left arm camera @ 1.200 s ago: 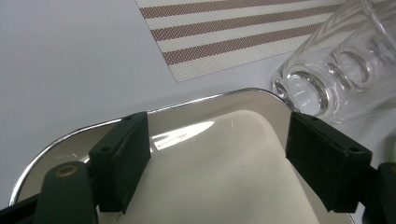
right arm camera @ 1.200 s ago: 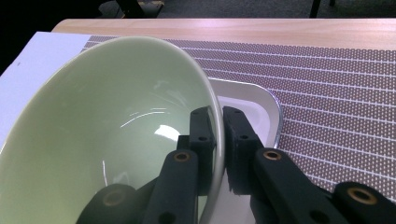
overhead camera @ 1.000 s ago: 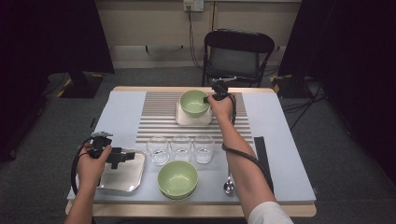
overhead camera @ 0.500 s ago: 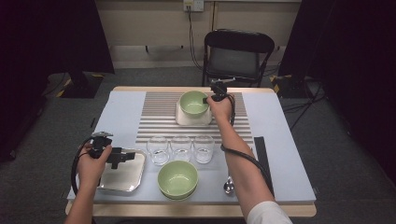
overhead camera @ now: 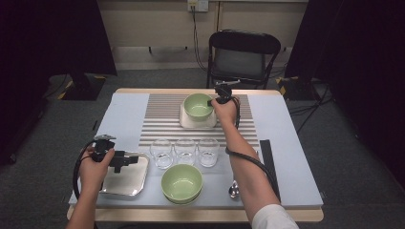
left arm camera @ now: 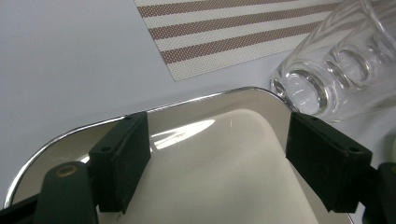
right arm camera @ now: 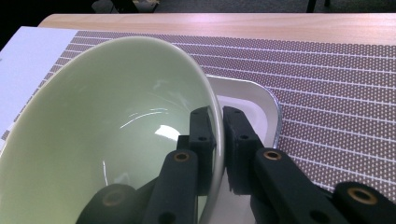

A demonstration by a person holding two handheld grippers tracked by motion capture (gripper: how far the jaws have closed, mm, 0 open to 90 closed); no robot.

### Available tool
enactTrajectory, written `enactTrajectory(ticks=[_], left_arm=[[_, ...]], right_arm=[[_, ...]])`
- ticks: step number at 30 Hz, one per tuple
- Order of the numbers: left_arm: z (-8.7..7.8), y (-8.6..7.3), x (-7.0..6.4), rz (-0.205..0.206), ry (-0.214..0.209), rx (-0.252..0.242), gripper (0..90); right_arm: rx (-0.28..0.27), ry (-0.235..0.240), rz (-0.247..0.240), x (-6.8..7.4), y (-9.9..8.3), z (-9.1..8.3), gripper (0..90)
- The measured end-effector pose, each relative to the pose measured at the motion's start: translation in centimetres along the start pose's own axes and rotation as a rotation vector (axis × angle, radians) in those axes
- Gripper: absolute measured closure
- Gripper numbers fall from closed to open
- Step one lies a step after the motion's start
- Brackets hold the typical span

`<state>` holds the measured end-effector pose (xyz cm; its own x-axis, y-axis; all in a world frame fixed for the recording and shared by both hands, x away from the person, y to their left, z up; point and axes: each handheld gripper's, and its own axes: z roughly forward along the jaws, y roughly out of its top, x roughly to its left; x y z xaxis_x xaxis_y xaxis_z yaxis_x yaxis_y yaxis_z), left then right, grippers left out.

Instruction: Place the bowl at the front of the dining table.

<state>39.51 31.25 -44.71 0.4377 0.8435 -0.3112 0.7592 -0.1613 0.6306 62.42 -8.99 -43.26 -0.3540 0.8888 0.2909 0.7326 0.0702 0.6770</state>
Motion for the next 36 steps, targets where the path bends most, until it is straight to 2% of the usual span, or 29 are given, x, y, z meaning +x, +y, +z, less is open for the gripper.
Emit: enactTrajectory(ticks=[21,36], left_arm=[[-0.1,-0.05,0.15,-0.002,-0.002,-0.001,22.0],[0.02,-0.05,-0.01,0.001,-0.004,0.004,22.0]], right_arm=[[0.01,-0.012,-0.015,0.36,-0.15,0.82,82.8],[-0.005,-0.026,-0.021,0.31,-0.13,1.05,83.0]])
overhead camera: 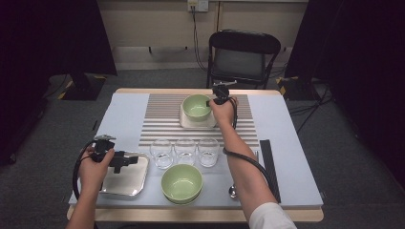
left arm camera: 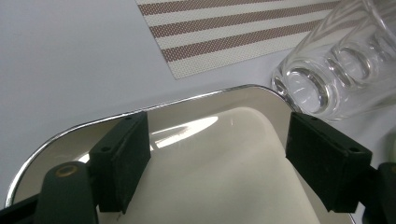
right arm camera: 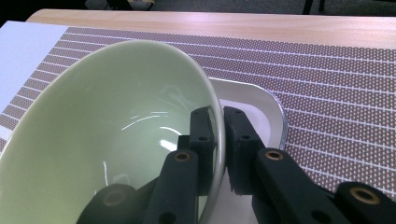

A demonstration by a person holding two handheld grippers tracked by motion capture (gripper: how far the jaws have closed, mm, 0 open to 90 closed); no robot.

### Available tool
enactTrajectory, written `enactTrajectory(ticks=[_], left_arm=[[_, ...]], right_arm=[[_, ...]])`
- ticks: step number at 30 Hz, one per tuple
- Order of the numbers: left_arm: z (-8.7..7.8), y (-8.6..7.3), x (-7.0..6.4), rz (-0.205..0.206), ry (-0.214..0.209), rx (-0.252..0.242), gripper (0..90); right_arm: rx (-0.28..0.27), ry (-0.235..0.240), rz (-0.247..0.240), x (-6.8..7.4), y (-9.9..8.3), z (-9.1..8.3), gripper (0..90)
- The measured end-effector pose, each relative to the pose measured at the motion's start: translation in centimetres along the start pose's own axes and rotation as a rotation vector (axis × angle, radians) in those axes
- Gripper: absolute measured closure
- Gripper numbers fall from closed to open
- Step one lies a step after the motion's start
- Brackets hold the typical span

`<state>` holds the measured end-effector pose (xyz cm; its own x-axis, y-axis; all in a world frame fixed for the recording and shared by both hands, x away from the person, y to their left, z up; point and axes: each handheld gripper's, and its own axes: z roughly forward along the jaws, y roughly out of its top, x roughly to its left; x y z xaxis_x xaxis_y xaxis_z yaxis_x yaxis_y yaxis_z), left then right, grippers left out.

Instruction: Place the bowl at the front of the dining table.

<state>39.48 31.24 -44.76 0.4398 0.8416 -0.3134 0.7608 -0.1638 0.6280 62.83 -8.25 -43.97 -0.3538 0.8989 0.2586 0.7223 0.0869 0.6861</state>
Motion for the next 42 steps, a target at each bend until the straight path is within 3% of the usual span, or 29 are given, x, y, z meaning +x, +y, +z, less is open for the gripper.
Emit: enactTrajectory(ticks=[11,22,42], left_arm=[[0.12,0.03,-0.06,0.009,0.003,0.008,22.0],[0.14,-0.05,-0.13,0.006,0.004,0.006,22.0],[0.17,-0.11,-0.03,0.003,0.0,0.0,22.1]], right_arm=[[-0.005,-0.01,-0.008,-0.14,-0.33,0.2,81.7],[0.004,-0.052,-0.081,0.21,-0.34,0.18,81.1],[0.016,-0.061,-0.091,0.28,-0.44,-0.2,82.9]])
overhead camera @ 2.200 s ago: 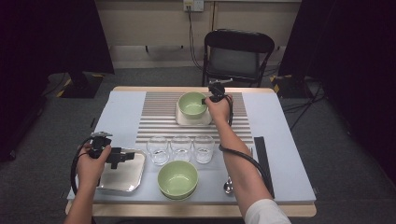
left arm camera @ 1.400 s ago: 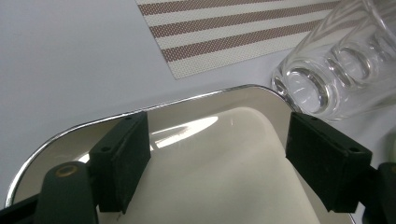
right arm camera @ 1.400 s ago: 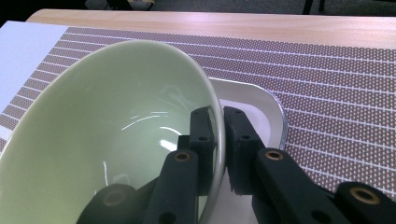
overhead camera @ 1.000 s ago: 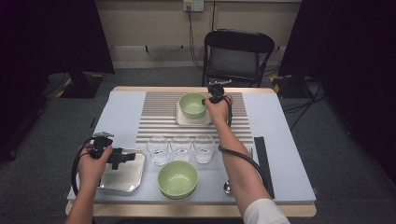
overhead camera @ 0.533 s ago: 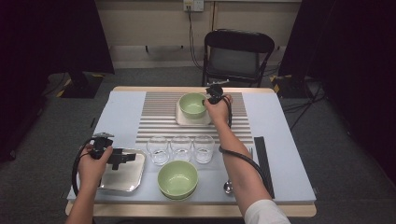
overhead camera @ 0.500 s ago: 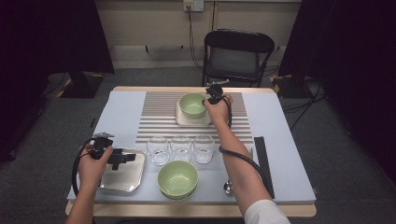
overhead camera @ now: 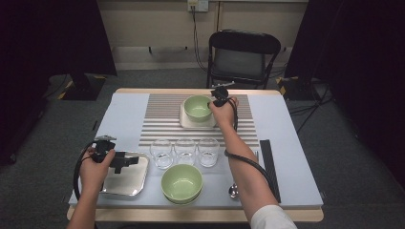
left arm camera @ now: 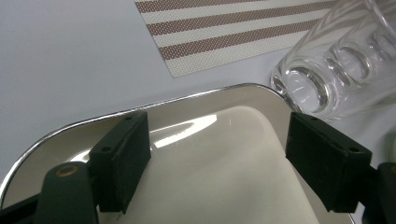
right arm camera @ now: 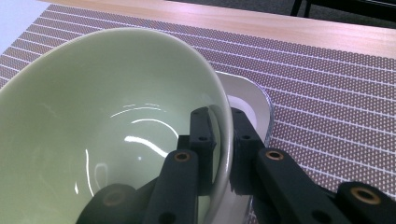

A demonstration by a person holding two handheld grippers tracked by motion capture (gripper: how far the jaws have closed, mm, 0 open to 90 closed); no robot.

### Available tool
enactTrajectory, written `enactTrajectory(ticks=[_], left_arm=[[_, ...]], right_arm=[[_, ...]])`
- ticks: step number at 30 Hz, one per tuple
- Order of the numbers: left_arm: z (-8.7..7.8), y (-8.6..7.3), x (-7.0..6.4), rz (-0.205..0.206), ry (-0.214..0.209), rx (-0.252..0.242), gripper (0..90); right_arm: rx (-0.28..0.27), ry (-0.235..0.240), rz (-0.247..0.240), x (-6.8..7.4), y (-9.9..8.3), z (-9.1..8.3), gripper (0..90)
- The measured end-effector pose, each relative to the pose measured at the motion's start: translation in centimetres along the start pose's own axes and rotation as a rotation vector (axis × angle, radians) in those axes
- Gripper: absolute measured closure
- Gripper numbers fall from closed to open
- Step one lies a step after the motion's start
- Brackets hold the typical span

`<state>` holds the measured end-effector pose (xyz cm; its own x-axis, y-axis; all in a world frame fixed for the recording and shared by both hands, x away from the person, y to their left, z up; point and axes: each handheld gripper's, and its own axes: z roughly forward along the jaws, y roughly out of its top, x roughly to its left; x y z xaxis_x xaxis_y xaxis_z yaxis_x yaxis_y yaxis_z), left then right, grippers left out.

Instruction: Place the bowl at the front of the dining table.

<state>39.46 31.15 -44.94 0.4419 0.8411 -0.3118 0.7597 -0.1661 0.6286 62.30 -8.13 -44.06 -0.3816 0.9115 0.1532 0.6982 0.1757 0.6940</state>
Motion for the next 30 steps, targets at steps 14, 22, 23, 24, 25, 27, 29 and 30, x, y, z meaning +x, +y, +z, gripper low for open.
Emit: enactTrajectory(ticks=[14,22,23,24,25,27,29,30], left_arm=[[0.05,-0.02,-0.04,-0.005,-0.004,0.005,22.1],[-0.21,-0.08,0.05,-0.008,0.0,-0.004,22.1],[-0.2,-0.09,0.05,-0.008,-0.001,-0.008,22.1],[-0.2,-0.09,0.06,-0.01,-0.004,-0.009,22.1],[-0.2,-0.1,0.06,-0.009,-0.003,-0.008,22.1],[-0.22,-0.09,0.06,-0.007,0.001,-0.002,22.1],[-0.17,-0.07,0.05,-0.005,-0.001,-0.003,22.1],[-0.13,-0.05,0.06,-0.002,-0.001,-0.003,22.1]], right_arm=[[0.001,0.01,0.002,0.63,0.19,0.29,83.4],[0.011,0.002,-0.002,0.7,0.22,0.2,83.4],[0.008,0.003,-0.004,0.65,0.2,0.19,83.4],[0.009,0.003,-0.004,0.63,0.18,0.17,83.4],[0.013,0.001,-0.003,0.63,0.18,0.11,83.3],[0.015,0.001,-0.003,0.58,0.16,0.05,83.4],[0.012,0.0,-0.003,0.47,0.11,-0.01,83.3],[0.01,0.003,0.004,0.46,0.07,-0.02,83.0]])
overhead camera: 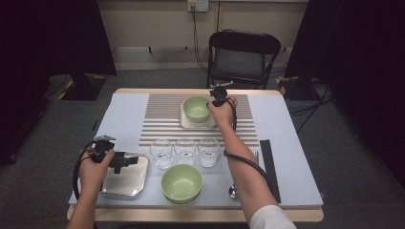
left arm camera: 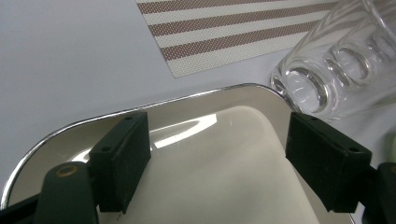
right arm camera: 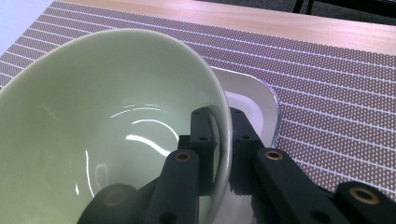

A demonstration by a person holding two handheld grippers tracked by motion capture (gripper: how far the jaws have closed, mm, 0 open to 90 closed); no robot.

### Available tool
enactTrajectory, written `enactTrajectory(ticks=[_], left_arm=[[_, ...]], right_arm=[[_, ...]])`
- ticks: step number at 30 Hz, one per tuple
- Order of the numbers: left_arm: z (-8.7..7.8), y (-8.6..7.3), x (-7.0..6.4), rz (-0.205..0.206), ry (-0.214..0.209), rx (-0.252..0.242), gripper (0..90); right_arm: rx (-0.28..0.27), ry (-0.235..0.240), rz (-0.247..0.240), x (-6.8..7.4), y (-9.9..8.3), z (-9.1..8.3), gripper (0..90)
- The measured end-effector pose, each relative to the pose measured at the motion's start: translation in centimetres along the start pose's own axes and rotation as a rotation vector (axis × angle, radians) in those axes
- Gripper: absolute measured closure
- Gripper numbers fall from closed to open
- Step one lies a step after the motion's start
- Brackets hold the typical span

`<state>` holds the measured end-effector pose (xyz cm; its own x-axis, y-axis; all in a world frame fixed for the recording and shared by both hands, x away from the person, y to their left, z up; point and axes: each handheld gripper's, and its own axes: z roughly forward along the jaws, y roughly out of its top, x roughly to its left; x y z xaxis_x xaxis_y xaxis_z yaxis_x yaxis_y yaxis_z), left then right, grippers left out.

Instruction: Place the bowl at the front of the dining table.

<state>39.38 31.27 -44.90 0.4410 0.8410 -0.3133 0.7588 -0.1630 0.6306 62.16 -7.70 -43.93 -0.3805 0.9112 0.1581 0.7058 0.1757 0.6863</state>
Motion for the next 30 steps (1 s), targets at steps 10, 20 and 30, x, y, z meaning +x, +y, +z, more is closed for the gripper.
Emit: enactTrajectory(ticks=[10,20,30], left_arm=[[0.2,0.0,-0.1,0.002,0.002,0.01,22.1],[0.0,0.0,-0.2,0.009,0.003,0.005,22.1],[-0.1,0.0,-0.3,0.003,0.002,0.0,21.8]], right_arm=[[-0.017,0.025,0.006,-0.3,0.2,-0.4,77.3],[-0.024,0.033,-0.015,-0.4,0.3,-1.1,67.1],[-0.053,0.061,-0.008,-1.1,0.3,-2.0,55.0]])
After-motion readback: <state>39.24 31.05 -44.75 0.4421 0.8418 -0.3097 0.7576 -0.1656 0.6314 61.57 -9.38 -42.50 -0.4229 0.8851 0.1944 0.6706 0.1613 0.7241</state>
